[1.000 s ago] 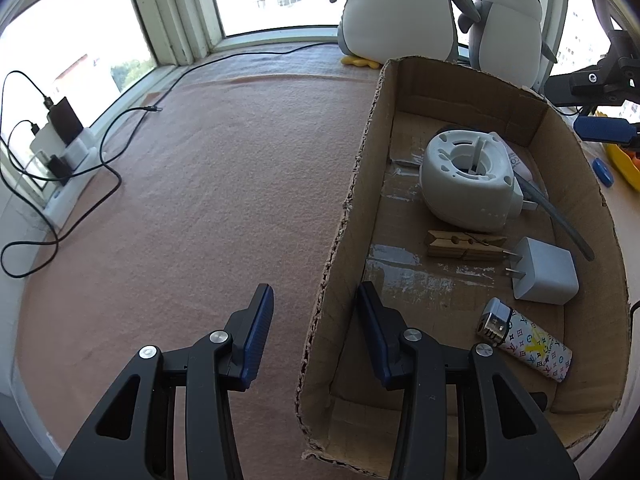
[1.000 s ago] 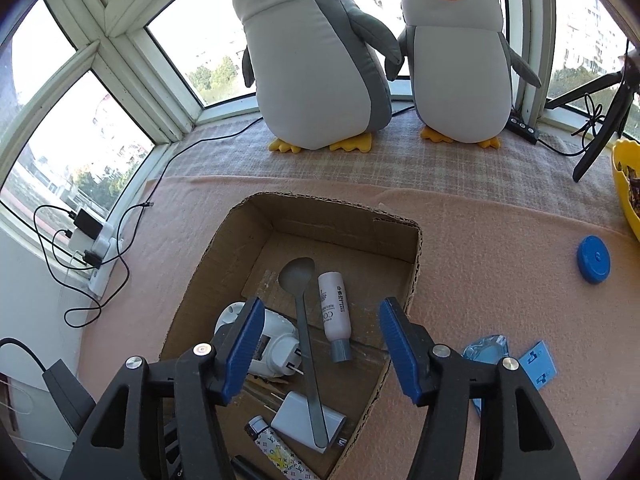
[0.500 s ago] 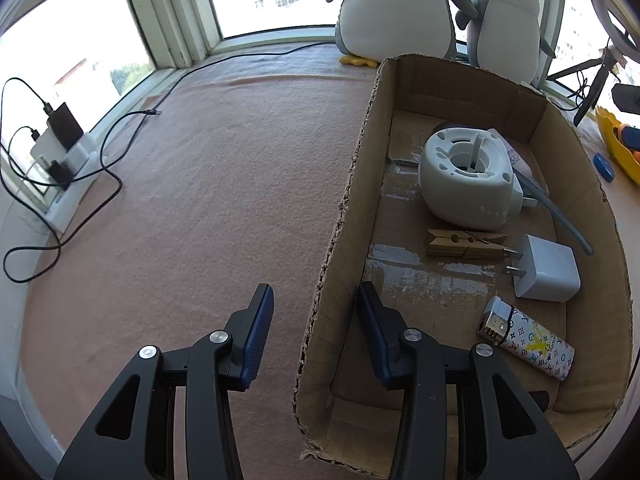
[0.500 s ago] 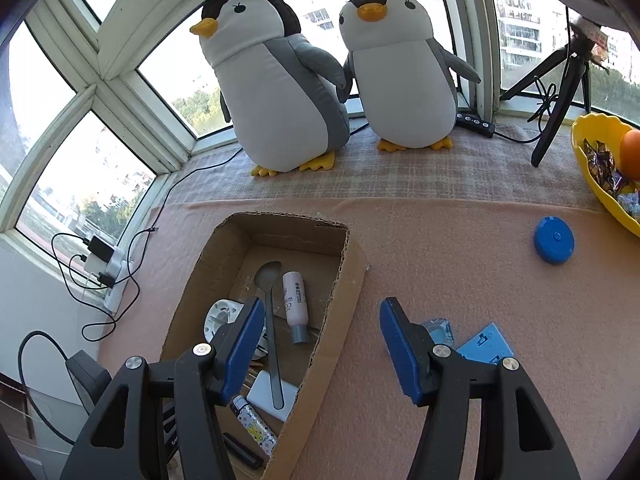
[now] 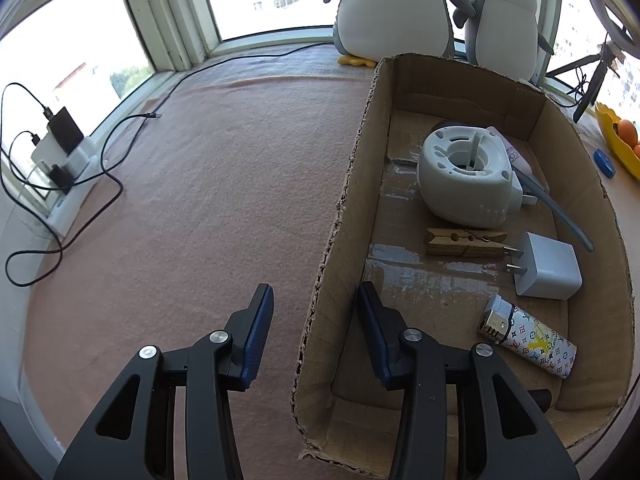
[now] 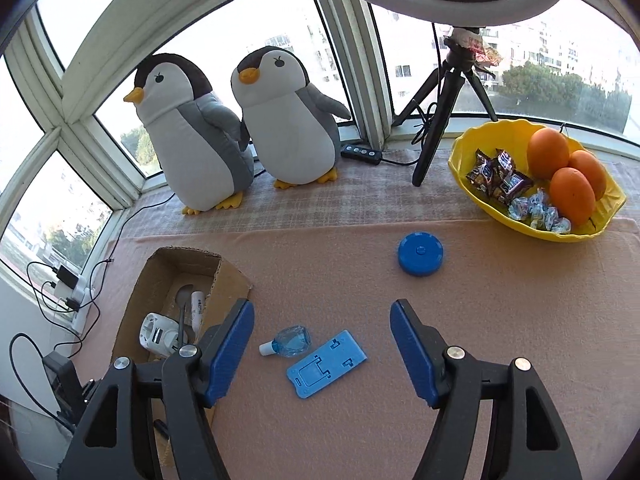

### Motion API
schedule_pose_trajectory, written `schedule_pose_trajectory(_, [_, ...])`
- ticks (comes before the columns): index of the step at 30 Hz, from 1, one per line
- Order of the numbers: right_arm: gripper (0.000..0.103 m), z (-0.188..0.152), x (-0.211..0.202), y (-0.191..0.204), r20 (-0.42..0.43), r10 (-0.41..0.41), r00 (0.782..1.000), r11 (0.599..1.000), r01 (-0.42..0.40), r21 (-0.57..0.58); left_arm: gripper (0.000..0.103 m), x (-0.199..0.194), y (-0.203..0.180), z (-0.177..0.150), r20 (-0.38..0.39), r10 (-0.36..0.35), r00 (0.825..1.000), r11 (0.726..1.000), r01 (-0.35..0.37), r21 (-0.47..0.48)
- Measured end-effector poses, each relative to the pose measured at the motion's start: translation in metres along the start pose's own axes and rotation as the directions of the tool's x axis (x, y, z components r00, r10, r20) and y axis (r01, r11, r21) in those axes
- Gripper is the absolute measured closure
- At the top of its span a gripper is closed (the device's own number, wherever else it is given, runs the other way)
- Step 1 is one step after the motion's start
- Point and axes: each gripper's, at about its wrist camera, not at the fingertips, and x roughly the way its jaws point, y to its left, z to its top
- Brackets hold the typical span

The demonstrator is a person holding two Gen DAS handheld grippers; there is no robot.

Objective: Organize rigid objects
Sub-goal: 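Move the right gripper to the blue round tape measure and grasp it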

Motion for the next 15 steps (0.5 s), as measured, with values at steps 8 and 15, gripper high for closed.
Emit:
schedule_pose_trajectory(8, [0.036, -0.002, 0.01, -0.048, -0.038, -0.099, 0.994, 0.994, 0.1, 0.035, 0.06, 0.0, -0.001, 0.0, -0.001, 0.009, 1.0, 1.0, -0.009, 0.004])
schedule_pose_trajectory(15, [0.036, 0.006, 0.037, -0.058, -0.032, -0.137, 0.99, 0.991, 0.137, 0.003, 0.06, -0.001, -0.002, 0.001, -0.006, 0.017, 1.0, 1.0, -0.017, 0.012])
